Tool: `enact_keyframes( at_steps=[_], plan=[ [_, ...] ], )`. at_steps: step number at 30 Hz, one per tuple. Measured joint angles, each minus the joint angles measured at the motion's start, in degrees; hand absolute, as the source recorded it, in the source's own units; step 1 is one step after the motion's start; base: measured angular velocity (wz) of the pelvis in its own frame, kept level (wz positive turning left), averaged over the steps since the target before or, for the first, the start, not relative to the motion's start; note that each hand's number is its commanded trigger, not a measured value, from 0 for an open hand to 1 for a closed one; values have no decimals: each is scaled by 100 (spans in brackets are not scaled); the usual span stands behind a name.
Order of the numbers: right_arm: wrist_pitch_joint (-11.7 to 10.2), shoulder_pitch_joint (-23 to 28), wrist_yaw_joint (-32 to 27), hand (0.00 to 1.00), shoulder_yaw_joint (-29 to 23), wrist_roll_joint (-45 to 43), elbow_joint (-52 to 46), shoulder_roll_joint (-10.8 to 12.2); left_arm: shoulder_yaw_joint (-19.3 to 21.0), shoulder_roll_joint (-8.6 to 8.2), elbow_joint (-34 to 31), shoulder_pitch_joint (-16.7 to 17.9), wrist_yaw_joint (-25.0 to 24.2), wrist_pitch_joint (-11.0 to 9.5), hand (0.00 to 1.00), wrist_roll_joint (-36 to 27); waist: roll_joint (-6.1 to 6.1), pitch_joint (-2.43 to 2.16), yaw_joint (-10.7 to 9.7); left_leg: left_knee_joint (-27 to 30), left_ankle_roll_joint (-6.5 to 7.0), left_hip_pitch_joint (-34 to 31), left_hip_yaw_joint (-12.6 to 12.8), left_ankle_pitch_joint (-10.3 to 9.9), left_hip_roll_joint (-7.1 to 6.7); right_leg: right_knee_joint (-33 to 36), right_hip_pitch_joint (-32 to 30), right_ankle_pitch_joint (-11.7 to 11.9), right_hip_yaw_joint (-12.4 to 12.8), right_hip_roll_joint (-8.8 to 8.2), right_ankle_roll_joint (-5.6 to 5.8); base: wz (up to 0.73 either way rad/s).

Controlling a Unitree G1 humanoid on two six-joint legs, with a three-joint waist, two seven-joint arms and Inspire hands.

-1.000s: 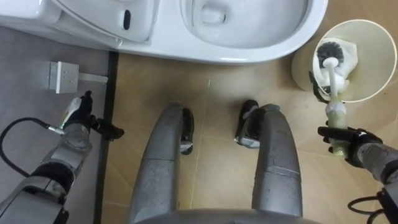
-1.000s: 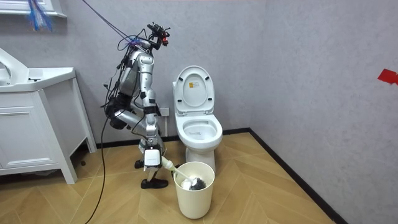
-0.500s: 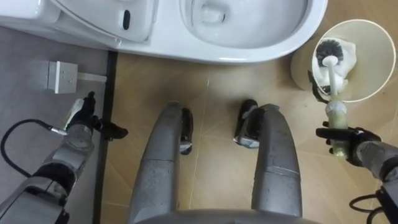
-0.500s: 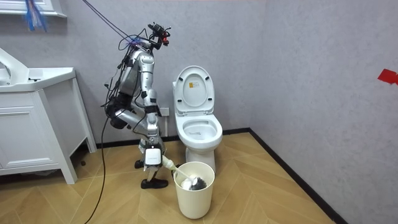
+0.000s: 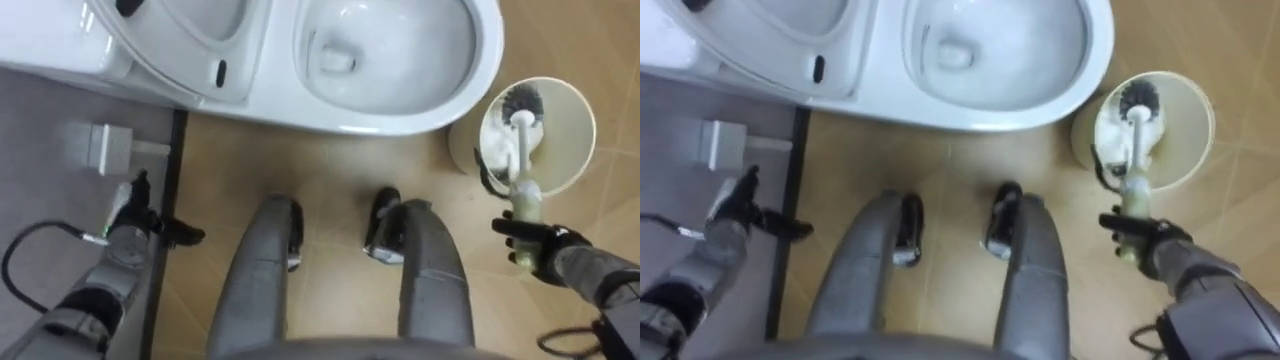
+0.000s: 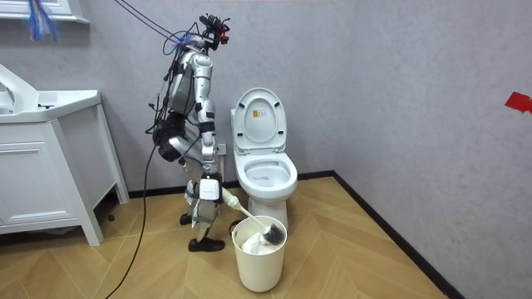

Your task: Brush toilet

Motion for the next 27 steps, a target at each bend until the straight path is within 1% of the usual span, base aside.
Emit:
enact_keyframes(
  at_steps=[1,2,3,5,7,9,10,11,12,13,14,15,16,17,18,19,21,22,24,27],
  plan=[
    [-2,36,0,100,-77,2,2,51,7,-6,-13,55,0,-39,0,6,1,-2,-16,-68,3,110,2,13,-4,-68,109,7,-1,5,10,0],
    [3,103,4,100,-219,1,2,136,99,-29,-39,168,2,-111,0,8,2,-5,-50,-199,9,307,3,43,-9,-204,306,29,-1,22,34,0],
    [4,170,3,100,-312,22,-8,202,166,-35,-98,268,21,-131,0,12,1,-12,-67,-341,9,491,4,54,-8,-355,493,55,-1,46,52,0],
    [3,281,5,100,-404,118,-13,264,236,-62,-127,395,61,-133,0,12,3,-22,-88,-532,16,765,5,91,-8,-566,783,86,-27,59,75,2],
    [2,465,22,100,-603,133,-36,310,395,-155,-109,522,89,-135,0,12,14,-31,-98,-751,28,1100,-1,133,-13,-779,1137,126,-69,60,101,8],
    [-21,695,84,100,-876,189,-37,363,709,-289,-109,699,101,-149,0,24,-19,-64,-110,-1102,42,1553,-5,224,-59,-1045,1578,186,-94,44,140,13],
    [-75,764,102,100,-1020,192,-31,411,871,-349,-99,788,108,-151,0,31,-33,-83,-105,-1241,43,1768,-2,254,-66,-1169,1790,201,-102,48,149,7],
    [-101,798,113,100,-1072,211,-29,437,944,-375,-80,835,111,-157,0,35,-36,-93,-95,-1308,40,1882,-2,267,-66,-1225,1897,209,-104,57,155,3],
    [-117,893,149,100,-1175,321,-37,475,1084,-427,-41,934,114,-162,0,29,-48,-141,-107,-1449,34,2094,2,290,-67,-1332,2112,213,-115,65,158,3],
    [-118,932,179,100,-1265,339,-37,493,1135,-444,-49,998,119,-163,0,22,-56,-166,-116,-1519,30,2197,-1,305,-69,-1388,2212,217,-130,67,159,9],
    [-126,990,216,100,-1400,350,-37,536,1246,-465,-56,1122,126,-170,0,42,-66,-174,-144,-1688,14,2422,-19,354,-69,-1525,2467,234,-188,69,156,20],
    [-165,1093,242,100,-1465,419,-42,584,1298,-467,-77,1249,143,-170,0,106,-72,-200,-211,-1871,-2,2654,-68,408,-68,-1696,2725,257,-276,76,147,24],
    [-169,1149,261,100,-1485,469,-56,596,1345,-467,-133,1341,145,-168,0,162,-72,-220,-229,-1955,-15,2752,-100,433,-64,-1789,2843,272,-302,96,148,18],
    [-169,1253,291,100,-1560,558,-90,618,1461,-464,-275,1544,165,-181,0,308,-95,-251,-221,-2115,-46,2932,-117,477,-53,-1950,3018,317,-309,139,140,3],
    [-184,1314,287,100,-1632,618,-146,654,1585,-470,-313,1689,211,-191,0,445,-106,-258,-213,-2263,-68,3109,-119,526,-33,-2097,3190,364,-326,176,124,0],
    [-193,1356,278,100,-1676,626,-171,673,1646,-477,-327,1733,233,-189,0,478,-115,-262,-214,-2359,-77,3197,-119,557,-32,-2177,3270,379,-328,189,121,0],
    [-277,1605,282,100,-1690,662,-347,719,1942,-523,-456,1978,282,-199,0,595,-136,-275,-212,-2705,-97,3530,-118,685,-34,-2432,3564,448,-336,222,121,0],
    [-302,1668,283,100,-1690,665,-384,729,2005,-533,-480,2038,298,-210,0,595,-131,-275,-212,-2778,-101,3606,-118,704,-32,-2498,3638,458,-338,233,122,5],
    [-396,1890,269,100,-1691,814,-467,802,2193,-605,-599,2266,454,-236,0,590,-110,-276,-214,-2982,-113,3863,-151,745,-26,-2673,3902,476,-388,254,126,8],
    [-393,2076,263,100,-1692,874,-485,853,2243,-681,-728,2470,528,-244,0,597,-95,-268,-190,-3104,-112,4080,-179,755,-25,-2772,4125,474,-420,264,133,6]
  ],
)
